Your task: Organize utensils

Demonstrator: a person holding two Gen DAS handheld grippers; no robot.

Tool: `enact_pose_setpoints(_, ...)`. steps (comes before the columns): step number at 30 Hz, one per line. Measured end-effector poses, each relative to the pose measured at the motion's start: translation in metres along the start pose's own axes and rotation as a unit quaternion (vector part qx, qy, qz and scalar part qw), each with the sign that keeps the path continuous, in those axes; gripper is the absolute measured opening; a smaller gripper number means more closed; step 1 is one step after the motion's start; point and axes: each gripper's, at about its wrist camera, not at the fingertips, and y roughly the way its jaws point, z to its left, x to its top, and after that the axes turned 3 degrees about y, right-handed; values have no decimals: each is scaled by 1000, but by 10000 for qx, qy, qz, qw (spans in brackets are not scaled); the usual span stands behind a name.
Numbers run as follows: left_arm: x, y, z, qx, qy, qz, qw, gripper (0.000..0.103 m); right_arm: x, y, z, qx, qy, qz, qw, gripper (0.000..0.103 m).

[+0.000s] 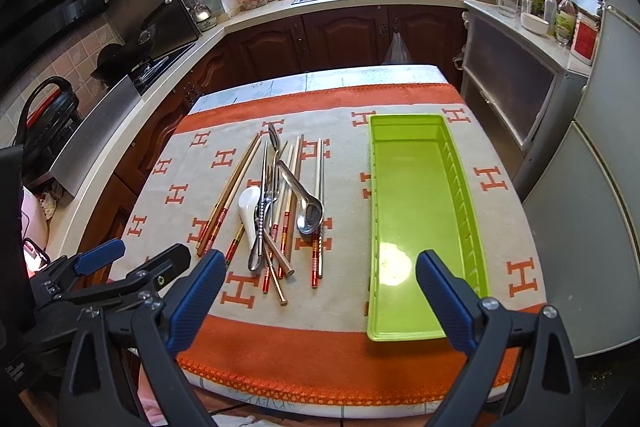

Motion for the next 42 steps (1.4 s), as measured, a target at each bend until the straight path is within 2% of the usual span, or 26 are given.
enact_pose_setpoints(7, 21, 8, 4, 8, 468, 36, 9989, 92, 24, 18, 4, 21, -207, 62, 9998, 81)
enact_pose_setpoints(12, 45, 13, 24, 9, 413, -99, 9991, 92, 48, 36, 5, 160, -395, 165, 9990, 75)
enact_pose_setpoints(17, 70, 35, 38, -174, 436, 87, 9989, 92, 76, 74, 0, 427, -518, 417, 9969, 70)
enact_pose_setpoints(21, 86, 65, 41, -106, 506, 165, 9985, 90, 88, 117, 0, 611, -719, 765, 9926, 64)
enact_pose_setpoints(25, 96, 104, 46, -403, 377, 517, 9971, 64, 87, 160, 2, 777, -893, 1149, 9863, 52)
enact_pose_setpoints(29, 96, 143, 55, -633, 117, 912, 9938, 47, 82, 188, 11, 920, -1110, 1438, 9791, 46)
enact_pose_setpoints(33, 92, 164, 59, -687, 52, 1053, 9920, 46, 79, 206, 19, 903, -1358, 1587, 9738, 45)
enact_pose_setpoints(38, 89, 176, 62, -752, -85, 1127, 9907, 46, 73, 223, 25, 875, -1656, 1837, 9650, 27)
enact_pose_setpoints(40, 89, 177, 61, -769, -111, 1142, 9904, 46, 73, 224, 27, 872, -1718, 1798, 9647, 24)
enact_pose_setpoints(42, 89, 177, 61, -786, -117, 1152, 9902, 46, 74, 225, 28, 925, -1731, 1834, 9632, 16)
